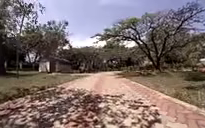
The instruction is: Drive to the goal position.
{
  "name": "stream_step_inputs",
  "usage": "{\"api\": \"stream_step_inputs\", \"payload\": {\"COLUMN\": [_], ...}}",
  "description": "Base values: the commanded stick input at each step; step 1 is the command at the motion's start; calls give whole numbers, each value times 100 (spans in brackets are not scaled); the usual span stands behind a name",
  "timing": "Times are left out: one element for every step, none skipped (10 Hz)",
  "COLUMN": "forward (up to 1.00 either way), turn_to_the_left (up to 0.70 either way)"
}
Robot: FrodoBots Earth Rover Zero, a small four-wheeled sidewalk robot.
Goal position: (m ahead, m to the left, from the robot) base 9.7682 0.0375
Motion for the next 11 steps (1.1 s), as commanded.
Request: {"api": "stream_step_inputs", "payload": {"forward": [70, 70, 70, 70, 70, 70, 70, 70, 70, 70, 70], "turn_to_the_left": [0, 0, 0, 0, 0, 0, 0, 0, 0, 0, 0]}}
